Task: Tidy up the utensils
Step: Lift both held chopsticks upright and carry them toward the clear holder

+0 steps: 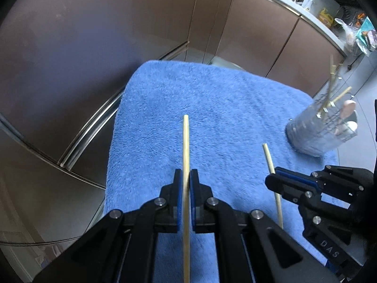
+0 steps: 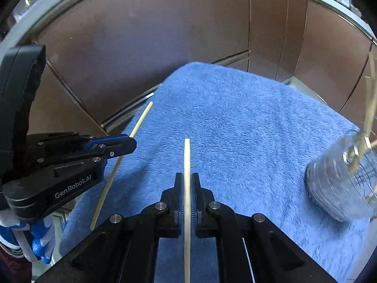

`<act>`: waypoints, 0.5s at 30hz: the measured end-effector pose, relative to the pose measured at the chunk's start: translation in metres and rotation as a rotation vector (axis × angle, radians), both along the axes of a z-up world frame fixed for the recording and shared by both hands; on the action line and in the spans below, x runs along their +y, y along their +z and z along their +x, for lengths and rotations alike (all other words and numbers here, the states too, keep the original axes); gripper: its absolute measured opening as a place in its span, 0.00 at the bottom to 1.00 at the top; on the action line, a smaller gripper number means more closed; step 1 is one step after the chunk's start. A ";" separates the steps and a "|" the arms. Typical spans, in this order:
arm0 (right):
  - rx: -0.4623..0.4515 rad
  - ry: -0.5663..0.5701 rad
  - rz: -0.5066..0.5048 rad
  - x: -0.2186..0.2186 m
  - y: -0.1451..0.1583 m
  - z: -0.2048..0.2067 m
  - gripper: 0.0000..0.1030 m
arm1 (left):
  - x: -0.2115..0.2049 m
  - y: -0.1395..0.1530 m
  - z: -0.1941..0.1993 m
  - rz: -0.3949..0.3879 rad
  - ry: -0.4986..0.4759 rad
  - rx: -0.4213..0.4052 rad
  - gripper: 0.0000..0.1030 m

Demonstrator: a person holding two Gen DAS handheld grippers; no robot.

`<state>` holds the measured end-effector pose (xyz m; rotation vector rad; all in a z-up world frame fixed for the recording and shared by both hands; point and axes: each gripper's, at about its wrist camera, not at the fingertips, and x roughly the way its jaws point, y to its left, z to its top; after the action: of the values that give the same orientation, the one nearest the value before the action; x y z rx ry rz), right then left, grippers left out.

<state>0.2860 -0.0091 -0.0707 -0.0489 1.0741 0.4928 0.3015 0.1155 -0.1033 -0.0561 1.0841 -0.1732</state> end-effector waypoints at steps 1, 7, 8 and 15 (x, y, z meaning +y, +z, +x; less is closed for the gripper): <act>-0.010 0.001 0.006 -0.001 0.005 -0.007 0.06 | 0.000 0.004 -0.006 -0.001 0.000 -0.009 0.05; -0.061 0.007 0.029 -0.010 0.031 -0.043 0.06 | -0.003 0.030 -0.037 -0.005 0.003 -0.064 0.05; -0.067 0.005 0.033 -0.010 0.033 -0.046 0.06 | -0.004 0.033 -0.042 -0.005 0.005 -0.072 0.05; -0.125 0.001 0.066 -0.021 0.056 -0.084 0.06 | -0.003 0.056 -0.076 -0.026 0.020 -0.129 0.05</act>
<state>0.2024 -0.0306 -0.0143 -0.0217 0.9347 0.5190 0.2252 0.1128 -0.0475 -0.0775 0.9520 -0.1707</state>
